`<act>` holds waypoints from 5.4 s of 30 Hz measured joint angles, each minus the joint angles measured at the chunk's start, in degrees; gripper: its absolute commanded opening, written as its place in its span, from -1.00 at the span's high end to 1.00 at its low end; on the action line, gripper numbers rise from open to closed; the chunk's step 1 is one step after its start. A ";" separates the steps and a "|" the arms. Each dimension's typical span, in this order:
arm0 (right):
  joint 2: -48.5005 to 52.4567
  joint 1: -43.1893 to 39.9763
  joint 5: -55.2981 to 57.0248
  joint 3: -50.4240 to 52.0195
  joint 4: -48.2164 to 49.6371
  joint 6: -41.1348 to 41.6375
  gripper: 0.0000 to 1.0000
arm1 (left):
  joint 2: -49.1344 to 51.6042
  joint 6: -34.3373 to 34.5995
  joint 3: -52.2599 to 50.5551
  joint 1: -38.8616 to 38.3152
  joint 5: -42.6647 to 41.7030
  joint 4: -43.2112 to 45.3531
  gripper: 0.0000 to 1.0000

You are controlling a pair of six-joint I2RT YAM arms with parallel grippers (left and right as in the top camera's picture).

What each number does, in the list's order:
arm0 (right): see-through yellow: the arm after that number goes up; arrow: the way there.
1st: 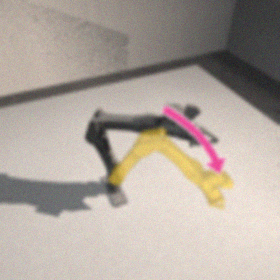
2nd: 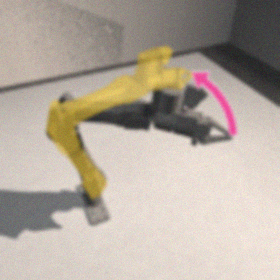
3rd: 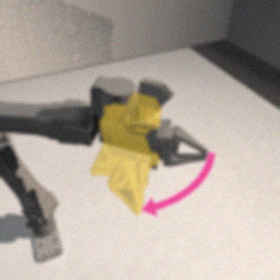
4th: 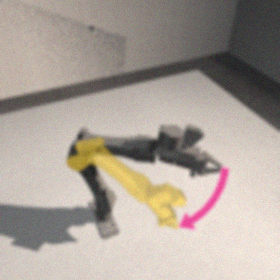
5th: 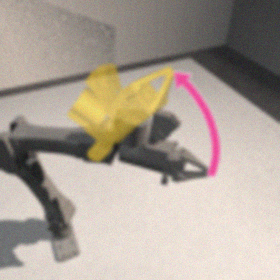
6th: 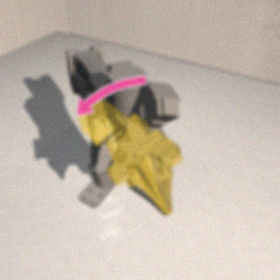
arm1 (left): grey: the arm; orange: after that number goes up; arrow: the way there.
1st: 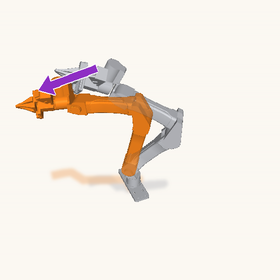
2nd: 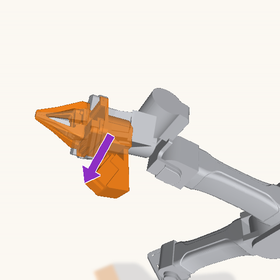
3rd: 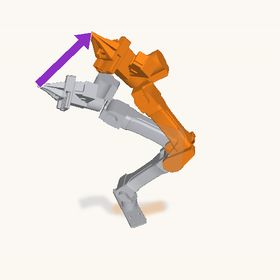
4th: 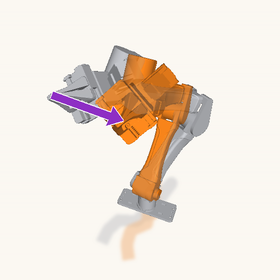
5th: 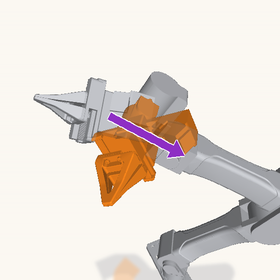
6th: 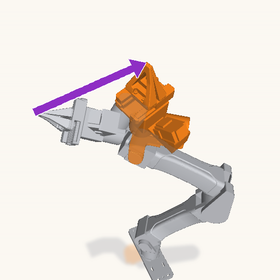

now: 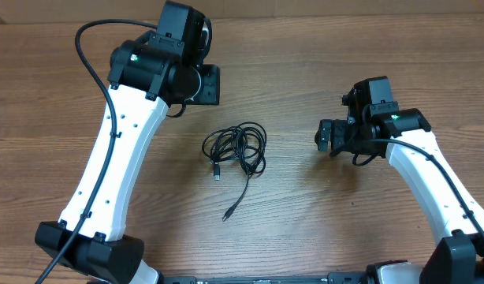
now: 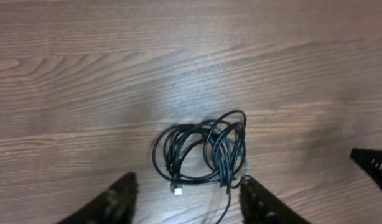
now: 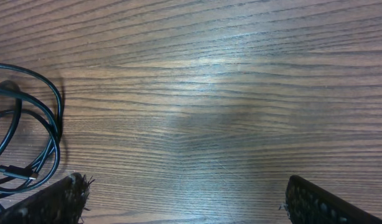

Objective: Untangle cables

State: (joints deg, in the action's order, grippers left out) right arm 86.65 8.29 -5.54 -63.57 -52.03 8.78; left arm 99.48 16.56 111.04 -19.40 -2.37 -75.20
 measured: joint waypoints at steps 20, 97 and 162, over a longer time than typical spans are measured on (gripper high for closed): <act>-0.02 0.00 4.50 0.11 11.54 0.02 -0.99 | 0.09 -0.04 -6.78 -2.54 -0.02 -1.07 -0.40; -12.44 0.00 -14.99 -2.05 9.97 1.27 -0.05 | 6.10 -0.70 -12.33 -5.97 -48.30 25.81 0.92; -8.92 0.31 -27.67 -2.05 7.50 6.19 0.92 | 6.08 -5.18 -15.15 -8.72 -27.67 17.18 -0.23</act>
State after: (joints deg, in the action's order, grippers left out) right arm 77.73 8.60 -33.21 -65.63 -44.53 14.96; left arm 105.56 11.38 95.90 -28.12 -30.04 -58.02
